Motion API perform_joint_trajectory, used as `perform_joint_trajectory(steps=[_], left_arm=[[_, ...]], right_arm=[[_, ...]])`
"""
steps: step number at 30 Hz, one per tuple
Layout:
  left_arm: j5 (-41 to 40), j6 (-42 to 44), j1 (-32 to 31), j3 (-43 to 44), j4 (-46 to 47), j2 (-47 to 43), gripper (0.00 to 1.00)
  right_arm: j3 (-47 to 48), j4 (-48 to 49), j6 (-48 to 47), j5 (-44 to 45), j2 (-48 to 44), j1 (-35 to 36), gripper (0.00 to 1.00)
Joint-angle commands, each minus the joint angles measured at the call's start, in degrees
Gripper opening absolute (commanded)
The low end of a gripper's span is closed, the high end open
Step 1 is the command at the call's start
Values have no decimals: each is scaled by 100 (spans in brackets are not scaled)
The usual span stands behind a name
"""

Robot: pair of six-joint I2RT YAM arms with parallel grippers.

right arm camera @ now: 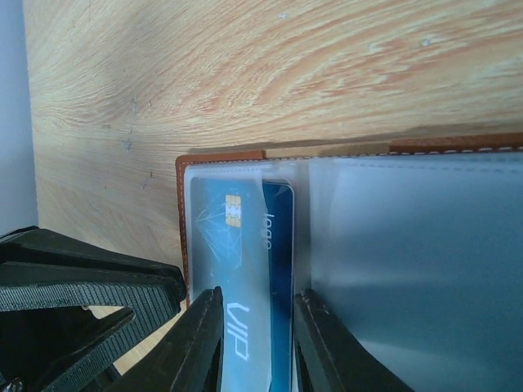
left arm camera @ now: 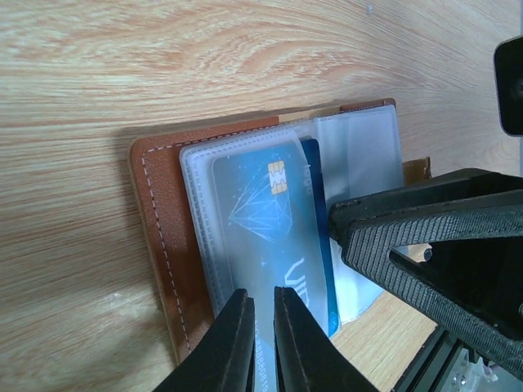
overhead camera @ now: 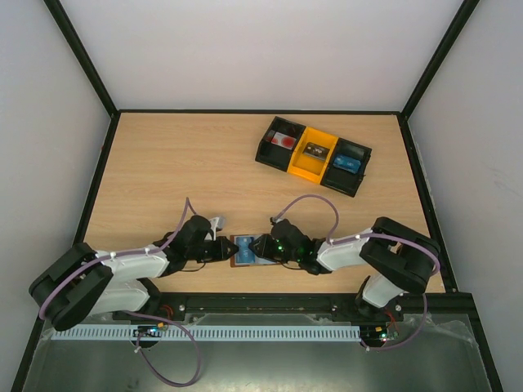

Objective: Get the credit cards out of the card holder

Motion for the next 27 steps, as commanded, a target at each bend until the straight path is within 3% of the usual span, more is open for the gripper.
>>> perform_joint_trajectory(steps=[1,22,27], left_arm=[[-110,142,19,-60,-39,49,9],[-321,271,20,-104,-226,305,3],[-375,288,19,-104,-292,306,3]], right_arm=[[-91,265,95,-10,172,46,25],[-100,486,195,-57,289,54,25],[7,-146,-3,427,-1,77,25]])
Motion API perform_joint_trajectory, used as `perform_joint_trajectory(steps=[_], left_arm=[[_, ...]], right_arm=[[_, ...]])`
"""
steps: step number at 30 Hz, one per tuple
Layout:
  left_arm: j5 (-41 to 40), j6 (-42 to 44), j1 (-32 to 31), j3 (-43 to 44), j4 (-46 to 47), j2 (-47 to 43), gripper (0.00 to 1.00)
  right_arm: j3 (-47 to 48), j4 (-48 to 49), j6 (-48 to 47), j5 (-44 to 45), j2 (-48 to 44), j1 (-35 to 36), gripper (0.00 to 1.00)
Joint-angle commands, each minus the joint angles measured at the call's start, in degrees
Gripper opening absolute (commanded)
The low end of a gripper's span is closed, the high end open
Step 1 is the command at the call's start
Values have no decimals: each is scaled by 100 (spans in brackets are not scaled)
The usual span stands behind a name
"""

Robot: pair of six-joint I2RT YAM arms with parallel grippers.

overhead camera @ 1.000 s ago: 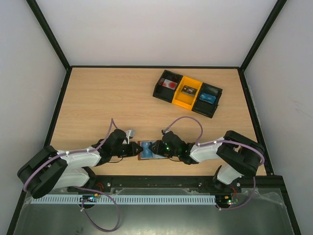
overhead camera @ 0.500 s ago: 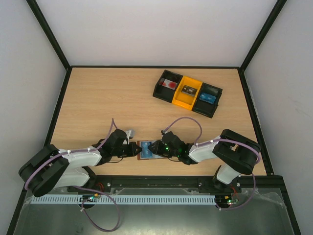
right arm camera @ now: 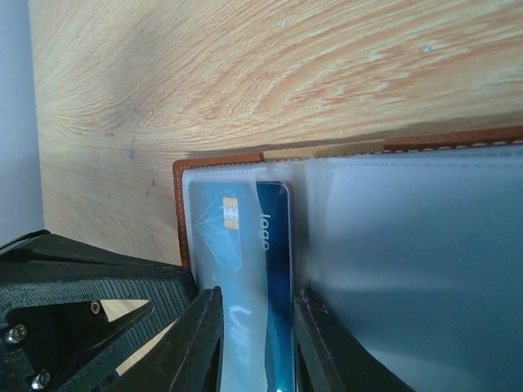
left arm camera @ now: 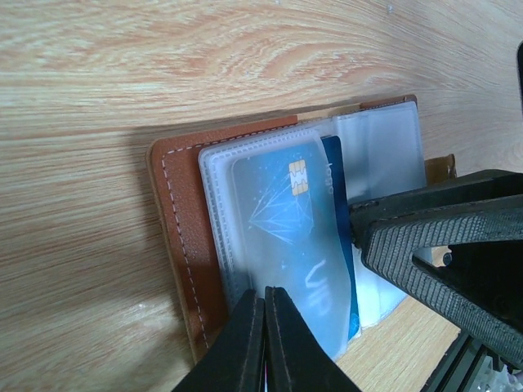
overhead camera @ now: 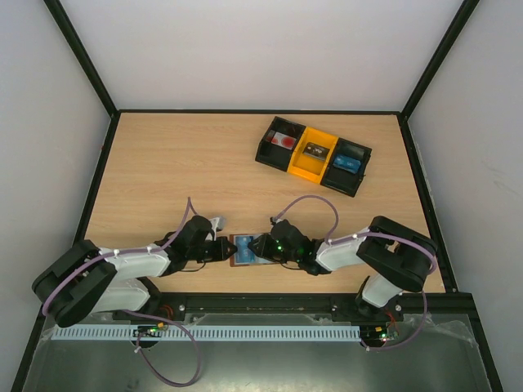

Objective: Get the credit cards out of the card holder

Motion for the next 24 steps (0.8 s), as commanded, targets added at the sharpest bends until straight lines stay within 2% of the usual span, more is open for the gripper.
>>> perform_joint_trajectory(steps=[1,11,24], left_arm=[[-213,116,18,-104,-319,129,3],[-268,107,12,-95,-347,135,3],[-255,94,10,-121,-288,112,3]], right_arm=[[100,-620,-225,462,-215,67,25],[319,-864,-413,487,-53,167,26],[-167,1029,217,-90,94,166,25]])
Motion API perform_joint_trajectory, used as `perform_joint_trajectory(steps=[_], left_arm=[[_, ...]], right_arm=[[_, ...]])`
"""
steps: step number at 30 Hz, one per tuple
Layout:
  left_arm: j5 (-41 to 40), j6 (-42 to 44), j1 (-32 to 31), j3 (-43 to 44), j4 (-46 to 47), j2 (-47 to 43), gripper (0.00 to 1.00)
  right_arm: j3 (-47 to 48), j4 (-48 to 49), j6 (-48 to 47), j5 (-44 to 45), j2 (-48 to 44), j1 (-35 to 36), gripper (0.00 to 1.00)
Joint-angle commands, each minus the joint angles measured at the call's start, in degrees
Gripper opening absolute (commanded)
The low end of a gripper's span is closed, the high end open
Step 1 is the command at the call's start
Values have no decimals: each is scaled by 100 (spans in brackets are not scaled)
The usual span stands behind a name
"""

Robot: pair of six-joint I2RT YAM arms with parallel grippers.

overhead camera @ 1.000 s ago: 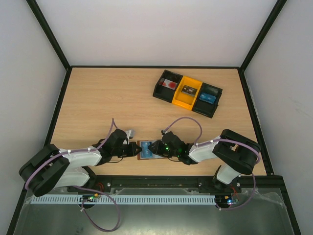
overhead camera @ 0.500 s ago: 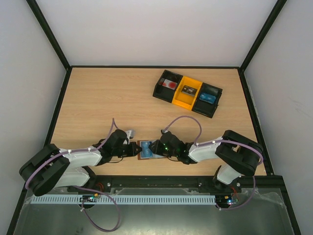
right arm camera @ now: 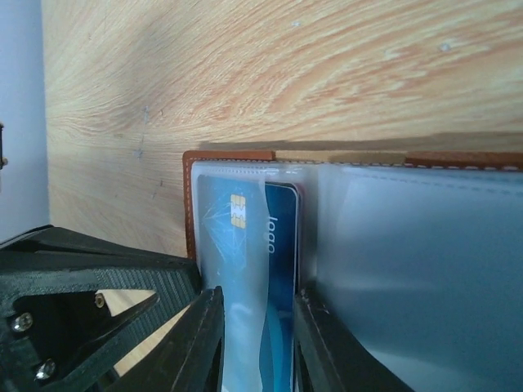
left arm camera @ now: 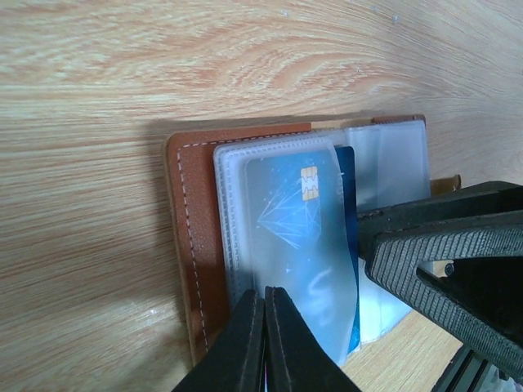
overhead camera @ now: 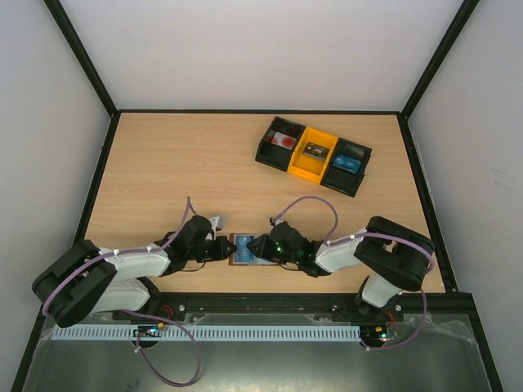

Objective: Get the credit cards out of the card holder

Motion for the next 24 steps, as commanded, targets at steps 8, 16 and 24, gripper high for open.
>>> perform_joint_trajectory(steps=[8,16,24], left_arm=[[-156,77,2,-138,-281,97,3],[-139,46,1,-142,-272,55,3],[-239,37,5,-148,-385,50,4]], right_arm=[[-257,1380,403,-287,157,47,19],[-388,1669,456,-42,364,46,2],[-624,1623,208,202,250,30,2]])
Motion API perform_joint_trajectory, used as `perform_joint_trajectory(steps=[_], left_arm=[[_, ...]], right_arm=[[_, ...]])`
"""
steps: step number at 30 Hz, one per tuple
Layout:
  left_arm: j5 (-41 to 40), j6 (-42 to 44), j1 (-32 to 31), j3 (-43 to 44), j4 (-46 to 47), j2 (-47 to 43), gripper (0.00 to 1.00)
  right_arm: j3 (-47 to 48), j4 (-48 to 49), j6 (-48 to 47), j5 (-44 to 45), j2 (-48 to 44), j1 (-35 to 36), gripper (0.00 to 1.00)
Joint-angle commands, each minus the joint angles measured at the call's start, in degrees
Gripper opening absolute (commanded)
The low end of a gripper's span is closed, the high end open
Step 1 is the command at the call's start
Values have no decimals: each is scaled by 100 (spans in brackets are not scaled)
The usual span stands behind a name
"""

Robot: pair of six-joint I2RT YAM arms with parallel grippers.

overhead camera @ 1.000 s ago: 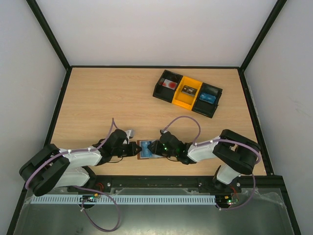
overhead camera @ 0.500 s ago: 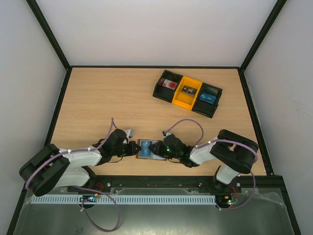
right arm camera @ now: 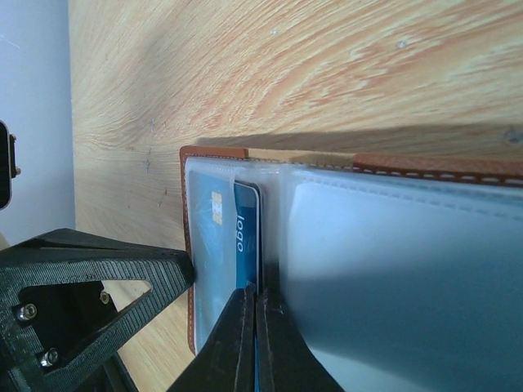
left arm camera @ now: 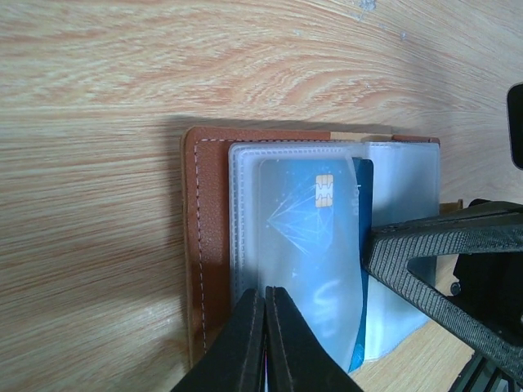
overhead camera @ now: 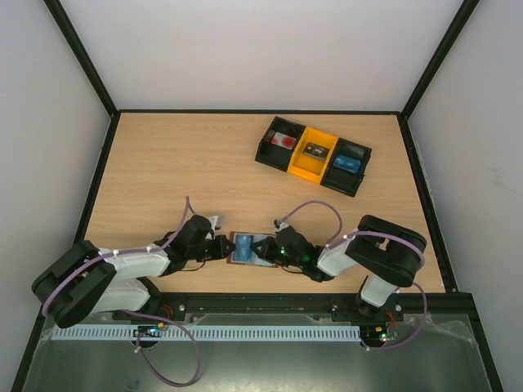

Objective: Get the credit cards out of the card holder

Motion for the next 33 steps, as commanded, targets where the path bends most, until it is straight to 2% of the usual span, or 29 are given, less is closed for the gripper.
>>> perform_joint_trajectory(steps=[1,19,24,28,33], left_arm=[[-102,48,-17,-146,-380,77,4],[-179,25,-21,-154,-445,87,4],[-168,16,-21,-171,-413,55,4],[-169,11,-16,-172,-391,70,4],[-134,-7,-19,-191,-306,148,4]], right_arm=[[-150,325,-168,174,-97,50,2],[-458,432,-104,247,-410,-45,2],[-529,25,-55,560,-643,-103,2],[-510,29,-84,473,-662,-102,2],[-346,98,-10,273,-379,-104,11]])
